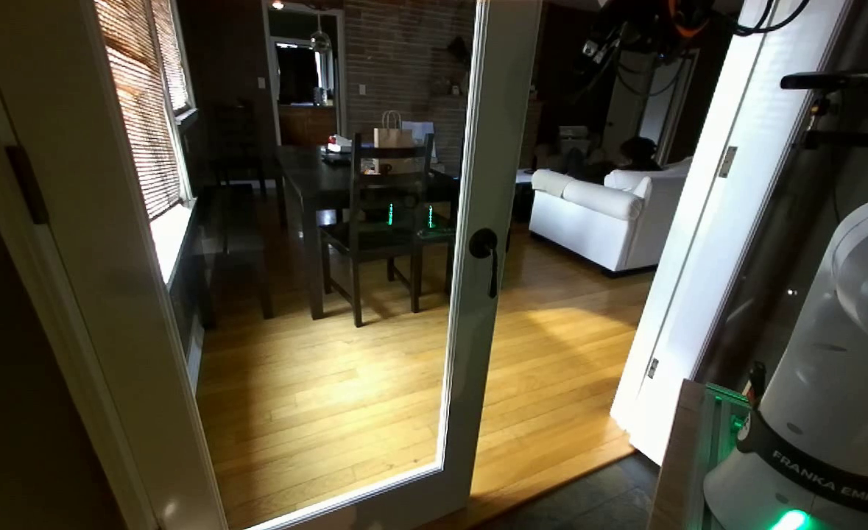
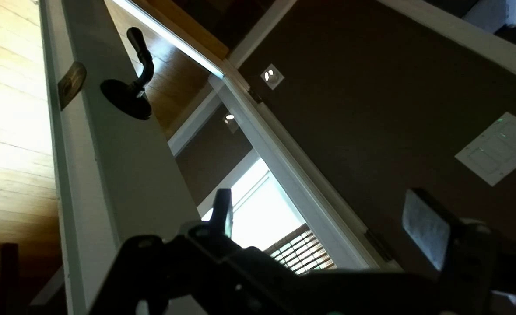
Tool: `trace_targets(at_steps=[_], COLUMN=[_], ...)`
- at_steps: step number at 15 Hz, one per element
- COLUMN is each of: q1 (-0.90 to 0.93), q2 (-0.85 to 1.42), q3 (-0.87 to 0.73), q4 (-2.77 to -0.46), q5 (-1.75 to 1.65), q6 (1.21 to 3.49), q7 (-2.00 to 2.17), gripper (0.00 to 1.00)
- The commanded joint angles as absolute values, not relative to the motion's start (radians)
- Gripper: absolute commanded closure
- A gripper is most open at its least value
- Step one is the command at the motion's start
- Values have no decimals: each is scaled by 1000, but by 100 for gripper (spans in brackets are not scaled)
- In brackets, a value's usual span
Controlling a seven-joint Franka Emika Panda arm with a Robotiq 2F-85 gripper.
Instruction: Open the left door.
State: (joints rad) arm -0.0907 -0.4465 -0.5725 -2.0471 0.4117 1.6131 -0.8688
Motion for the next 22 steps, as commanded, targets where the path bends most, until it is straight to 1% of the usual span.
trace_targets(at_steps=[1, 9, 22], q1=[-123, -124, -255], q2=[-393, -251, -22], q3=[-575, -645, -586], q4=[-2006, -1904, -1727], q5=[467, 617, 782], q6=[1649, 1629, 1581], q7=[-907, -1098, -1396], gripper=[0, 0, 0])
